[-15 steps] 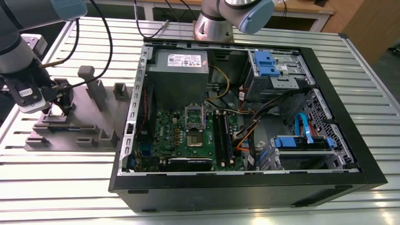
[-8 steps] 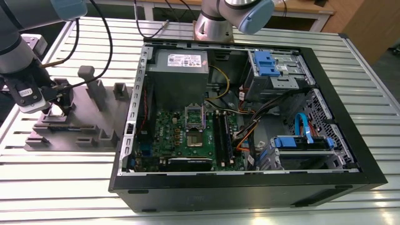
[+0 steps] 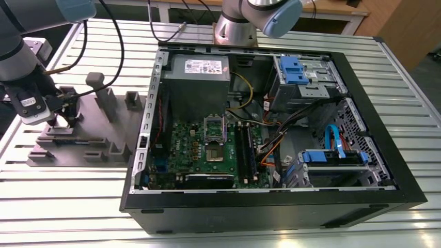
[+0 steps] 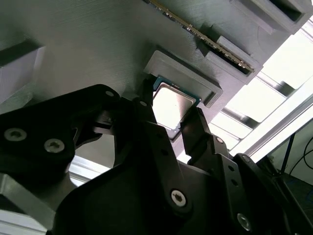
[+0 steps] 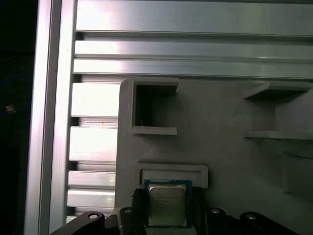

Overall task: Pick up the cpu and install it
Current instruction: 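Pick up the cpu and move it towards the insertion slot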

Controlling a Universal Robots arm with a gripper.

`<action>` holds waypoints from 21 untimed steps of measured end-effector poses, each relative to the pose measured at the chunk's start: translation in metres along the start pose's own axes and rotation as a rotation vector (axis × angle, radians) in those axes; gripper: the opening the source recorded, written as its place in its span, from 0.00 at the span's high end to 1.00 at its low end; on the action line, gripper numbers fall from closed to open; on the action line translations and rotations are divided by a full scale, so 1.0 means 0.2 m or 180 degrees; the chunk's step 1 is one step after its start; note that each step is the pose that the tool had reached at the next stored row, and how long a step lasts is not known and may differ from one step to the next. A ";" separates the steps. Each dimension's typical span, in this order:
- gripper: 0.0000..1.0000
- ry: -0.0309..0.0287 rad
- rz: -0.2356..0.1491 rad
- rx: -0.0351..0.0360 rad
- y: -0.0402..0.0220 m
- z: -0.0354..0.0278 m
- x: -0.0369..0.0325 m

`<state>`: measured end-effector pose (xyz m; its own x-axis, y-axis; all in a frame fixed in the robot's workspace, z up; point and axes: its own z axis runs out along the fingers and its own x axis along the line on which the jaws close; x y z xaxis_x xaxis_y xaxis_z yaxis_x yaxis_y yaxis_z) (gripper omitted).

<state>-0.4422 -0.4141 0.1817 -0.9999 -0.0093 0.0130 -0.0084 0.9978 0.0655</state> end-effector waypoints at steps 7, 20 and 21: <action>0.53 0.0000 0.0000 0.0001 0.000 0.000 0.000; 0.53 -0.0001 0.0000 0.0000 0.001 -0.015 0.000; 0.53 0.0000 0.0000 0.0000 0.001 -0.015 0.000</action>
<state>-0.4422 -0.4141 0.1847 -0.9999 -0.0093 0.0128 -0.0084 0.9978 0.0654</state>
